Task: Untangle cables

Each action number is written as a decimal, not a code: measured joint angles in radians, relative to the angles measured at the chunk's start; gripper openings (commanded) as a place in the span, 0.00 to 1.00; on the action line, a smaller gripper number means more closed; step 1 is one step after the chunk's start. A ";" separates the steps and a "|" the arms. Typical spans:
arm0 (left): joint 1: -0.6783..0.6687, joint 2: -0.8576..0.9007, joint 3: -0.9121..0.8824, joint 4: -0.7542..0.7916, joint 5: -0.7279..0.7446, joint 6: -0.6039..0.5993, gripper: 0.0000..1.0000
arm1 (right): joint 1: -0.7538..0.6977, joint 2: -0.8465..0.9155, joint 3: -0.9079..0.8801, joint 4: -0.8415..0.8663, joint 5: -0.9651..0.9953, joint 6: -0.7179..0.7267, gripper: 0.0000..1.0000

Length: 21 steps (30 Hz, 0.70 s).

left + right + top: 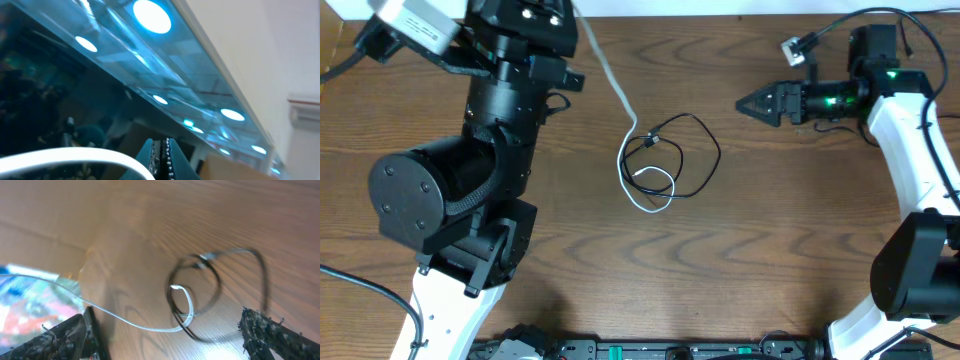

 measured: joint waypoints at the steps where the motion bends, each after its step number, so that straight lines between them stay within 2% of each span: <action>1: 0.000 0.000 0.000 0.000 -0.021 0.000 0.08 | 0.010 0.000 0.000 0.012 -0.018 -0.014 0.95; 9: 0.001 0.000 0.024 0.038 -0.075 0.000 0.07 | 0.163 0.000 -0.001 0.112 -0.072 -0.076 0.95; 14: 0.001 0.001 0.122 -0.053 -0.078 0.017 0.07 | 0.206 0.000 -0.001 0.085 0.007 -0.086 0.95; 18: 0.001 -0.005 0.171 -0.060 -0.078 0.039 0.07 | 0.231 0.000 -0.001 0.056 0.077 -0.099 0.95; 21: 0.001 -0.011 0.182 -0.064 -0.078 0.051 0.07 | 0.264 0.000 -0.005 0.019 0.108 -0.150 0.90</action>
